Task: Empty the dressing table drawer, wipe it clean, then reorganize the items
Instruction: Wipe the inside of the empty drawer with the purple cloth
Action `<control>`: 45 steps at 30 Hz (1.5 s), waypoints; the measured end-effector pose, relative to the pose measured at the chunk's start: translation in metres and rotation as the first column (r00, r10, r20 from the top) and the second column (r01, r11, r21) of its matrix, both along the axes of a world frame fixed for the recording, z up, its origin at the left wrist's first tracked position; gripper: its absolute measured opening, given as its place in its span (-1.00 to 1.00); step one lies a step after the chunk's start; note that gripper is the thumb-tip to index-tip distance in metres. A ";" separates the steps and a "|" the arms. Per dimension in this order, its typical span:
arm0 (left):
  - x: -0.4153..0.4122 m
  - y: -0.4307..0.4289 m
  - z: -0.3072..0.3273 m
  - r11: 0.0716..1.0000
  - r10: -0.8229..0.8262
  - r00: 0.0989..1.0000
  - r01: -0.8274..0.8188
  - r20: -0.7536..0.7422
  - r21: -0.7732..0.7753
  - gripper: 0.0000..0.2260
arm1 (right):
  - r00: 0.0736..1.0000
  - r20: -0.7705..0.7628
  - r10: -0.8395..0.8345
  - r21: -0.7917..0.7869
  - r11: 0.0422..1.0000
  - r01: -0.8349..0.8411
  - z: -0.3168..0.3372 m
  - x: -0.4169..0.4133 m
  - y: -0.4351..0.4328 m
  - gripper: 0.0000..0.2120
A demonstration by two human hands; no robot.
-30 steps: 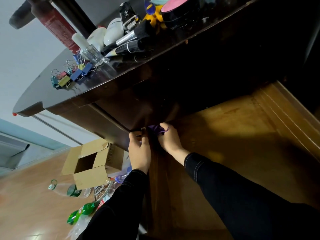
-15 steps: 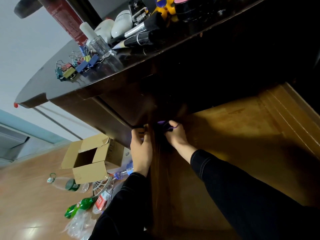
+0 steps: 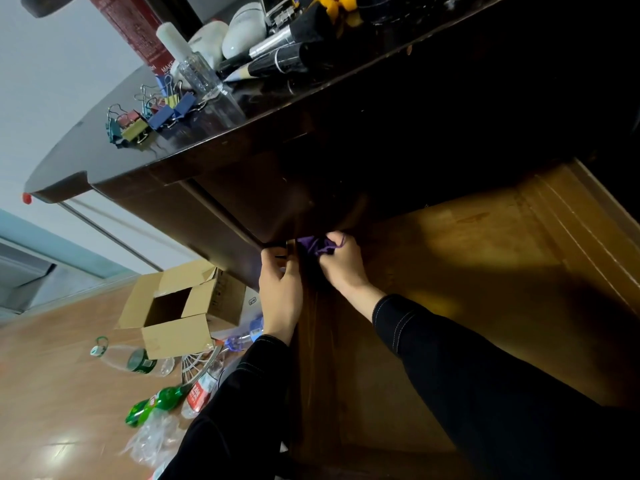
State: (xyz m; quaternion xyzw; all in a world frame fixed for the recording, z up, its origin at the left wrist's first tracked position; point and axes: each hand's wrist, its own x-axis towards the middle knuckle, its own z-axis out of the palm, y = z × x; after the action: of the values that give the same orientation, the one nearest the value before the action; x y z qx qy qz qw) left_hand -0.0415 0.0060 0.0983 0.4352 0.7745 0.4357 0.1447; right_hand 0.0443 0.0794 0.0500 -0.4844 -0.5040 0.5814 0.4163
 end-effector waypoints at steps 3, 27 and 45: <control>0.000 0.000 0.000 1.000 0.000 1.000 0.000 0.006 -0.015 -0.87 | 0.994 0.053 0.091 -0.065 0.994 -0.088 -0.012 0.006 -0.002 -0.65; -0.004 0.001 -0.004 1.000 -0.004 0.999 0.005 0.045 -0.027 -0.74 | 0.996 0.051 0.078 -0.171 0.983 -0.069 -0.013 0.011 -0.003 -0.62; -0.008 0.003 -0.009 1.000 0.000 0.997 -0.001 0.074 0.015 -0.85 | 0.991 0.092 0.099 0.099 0.989 -0.108 -0.007 0.009 -0.016 -0.67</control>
State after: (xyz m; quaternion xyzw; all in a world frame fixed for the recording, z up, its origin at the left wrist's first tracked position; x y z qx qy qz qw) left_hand -0.0490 0.0091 0.0890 0.4197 0.7655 0.4572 0.1697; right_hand 0.0529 0.0630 0.0425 -0.4602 -0.5757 0.5535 0.3878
